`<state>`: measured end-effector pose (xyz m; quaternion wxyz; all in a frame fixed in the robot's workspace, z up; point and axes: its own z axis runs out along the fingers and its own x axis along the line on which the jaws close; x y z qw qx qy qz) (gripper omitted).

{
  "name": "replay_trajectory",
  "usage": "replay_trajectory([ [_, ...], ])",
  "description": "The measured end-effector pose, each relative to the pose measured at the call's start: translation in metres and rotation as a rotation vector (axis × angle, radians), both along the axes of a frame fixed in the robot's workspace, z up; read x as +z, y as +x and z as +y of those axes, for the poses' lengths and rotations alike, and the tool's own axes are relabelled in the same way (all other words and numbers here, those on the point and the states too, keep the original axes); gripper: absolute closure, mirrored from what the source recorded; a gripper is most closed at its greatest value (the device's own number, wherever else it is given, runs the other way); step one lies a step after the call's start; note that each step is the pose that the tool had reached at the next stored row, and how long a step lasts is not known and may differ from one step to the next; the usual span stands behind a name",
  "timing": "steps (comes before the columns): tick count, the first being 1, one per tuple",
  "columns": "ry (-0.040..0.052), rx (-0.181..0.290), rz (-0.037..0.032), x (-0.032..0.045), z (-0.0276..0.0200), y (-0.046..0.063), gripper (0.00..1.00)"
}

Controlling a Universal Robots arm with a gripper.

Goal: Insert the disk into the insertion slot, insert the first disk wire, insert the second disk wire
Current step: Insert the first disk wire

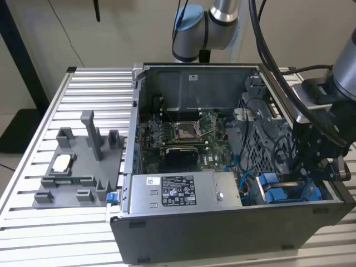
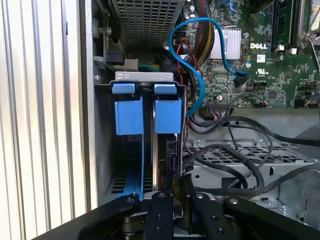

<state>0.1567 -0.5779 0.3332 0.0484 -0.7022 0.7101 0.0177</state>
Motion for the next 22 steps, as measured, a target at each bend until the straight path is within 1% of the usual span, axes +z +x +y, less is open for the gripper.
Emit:
replay_trajectory([
  [1,-0.0001,0.0,0.0,0.0,0.0,0.0,0.79],
  [3,0.0015,-0.001,0.0,-0.0002,0.0,0.0,0.79],
  [4,0.0022,-0.001,0.0,0.0,0.0,0.0,0.73],
  [6,0.0037,-0.002,0.0,0.0013,0.0,0.0,0.73],
  [10,0.0043,-0.003,0.0,0.01,0.0,0.0,0.73],
  [15,0.0041,-0.004,0.0005,0.0251,0.0,0.0,0.73],
  [22,0.0041,-0.004,0.0014,0.0545,0.0005,0.0,0.73],
])
